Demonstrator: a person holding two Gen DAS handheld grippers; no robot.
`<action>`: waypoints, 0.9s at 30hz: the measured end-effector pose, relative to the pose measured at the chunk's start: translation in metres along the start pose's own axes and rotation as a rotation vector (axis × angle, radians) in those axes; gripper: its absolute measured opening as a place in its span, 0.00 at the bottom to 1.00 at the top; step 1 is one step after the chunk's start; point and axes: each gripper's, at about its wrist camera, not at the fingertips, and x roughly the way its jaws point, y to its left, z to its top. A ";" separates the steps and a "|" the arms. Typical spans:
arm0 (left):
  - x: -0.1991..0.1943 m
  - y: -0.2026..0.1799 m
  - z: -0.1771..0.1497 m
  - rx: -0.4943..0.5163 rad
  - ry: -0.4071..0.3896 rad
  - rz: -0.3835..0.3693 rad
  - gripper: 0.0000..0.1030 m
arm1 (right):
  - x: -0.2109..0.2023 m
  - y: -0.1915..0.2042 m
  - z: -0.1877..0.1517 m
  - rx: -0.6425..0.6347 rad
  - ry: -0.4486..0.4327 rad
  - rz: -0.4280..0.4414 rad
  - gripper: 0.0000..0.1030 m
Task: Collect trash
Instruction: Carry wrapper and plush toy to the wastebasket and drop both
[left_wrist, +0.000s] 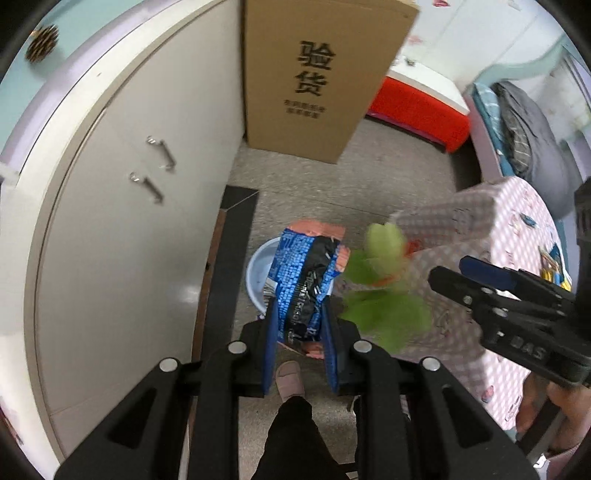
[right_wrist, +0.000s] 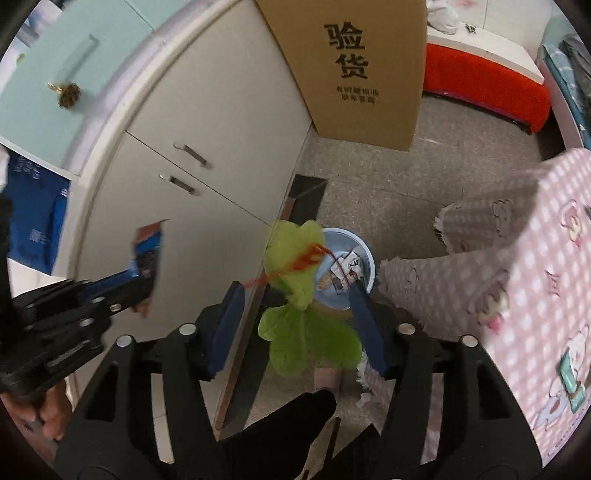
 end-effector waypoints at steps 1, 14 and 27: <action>0.001 0.006 0.001 -0.011 0.003 0.001 0.20 | 0.002 0.004 0.001 -0.008 0.004 -0.008 0.58; 0.022 0.006 0.011 -0.008 0.051 -0.007 0.21 | -0.018 -0.004 -0.003 0.041 -0.024 -0.016 0.58; 0.030 -0.032 0.031 0.069 0.078 -0.017 0.24 | -0.052 -0.038 -0.011 0.146 -0.087 -0.019 0.58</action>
